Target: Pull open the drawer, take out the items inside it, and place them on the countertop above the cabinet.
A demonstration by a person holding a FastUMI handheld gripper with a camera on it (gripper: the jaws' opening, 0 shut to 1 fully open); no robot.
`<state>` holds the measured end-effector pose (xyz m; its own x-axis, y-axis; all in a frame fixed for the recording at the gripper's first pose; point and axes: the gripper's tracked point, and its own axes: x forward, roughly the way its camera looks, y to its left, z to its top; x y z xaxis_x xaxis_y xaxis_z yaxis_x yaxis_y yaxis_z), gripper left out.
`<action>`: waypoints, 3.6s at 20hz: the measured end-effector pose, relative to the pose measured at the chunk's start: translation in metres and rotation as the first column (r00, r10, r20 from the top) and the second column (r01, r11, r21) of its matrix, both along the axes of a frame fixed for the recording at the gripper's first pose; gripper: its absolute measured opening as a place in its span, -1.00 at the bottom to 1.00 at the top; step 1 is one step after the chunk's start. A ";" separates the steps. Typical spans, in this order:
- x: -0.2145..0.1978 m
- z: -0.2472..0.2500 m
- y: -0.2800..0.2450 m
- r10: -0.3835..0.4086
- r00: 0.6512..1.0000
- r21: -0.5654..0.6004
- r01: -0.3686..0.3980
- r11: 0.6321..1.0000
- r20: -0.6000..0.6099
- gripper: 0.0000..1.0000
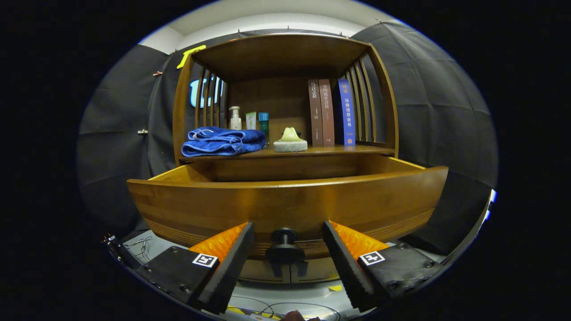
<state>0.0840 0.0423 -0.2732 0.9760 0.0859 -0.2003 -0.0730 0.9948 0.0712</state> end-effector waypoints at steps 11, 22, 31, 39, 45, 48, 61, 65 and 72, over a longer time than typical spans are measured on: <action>0.036 0.004 0.004 -0.001 1.000 -0.003 0.001 1.000 -0.004 1.00; 0.112 -0.002 0.009 0.001 1.000 -0.011 -0.001 1.000 -0.014 1.00; 0.148 -0.007 0.008 -0.010 1.000 -0.025 0.010 1.000 -0.014 0.99; 0.126 0.009 -0.005 -0.012 1.000 -0.025 0.012 1.000 -0.003 0.99; 0.078 0.047 -0.002 0.010 0.999 -0.066 -0.007 0.998 0.036 0.99; 0.055 0.074 0.000 0.018 0.998 -0.078 -0.013 0.997 0.062 0.99; -0.014 0.188 -0.009 0.029 0.996 -0.060 -0.024 0.998 0.086 0.98; -0.022 0.212 -0.015 0.020 0.997 -0.037 -0.017 0.999 0.077 0.99; -0.020 0.236 -0.016 0.027 0.996 -0.033 -0.024 0.999 0.088 0.99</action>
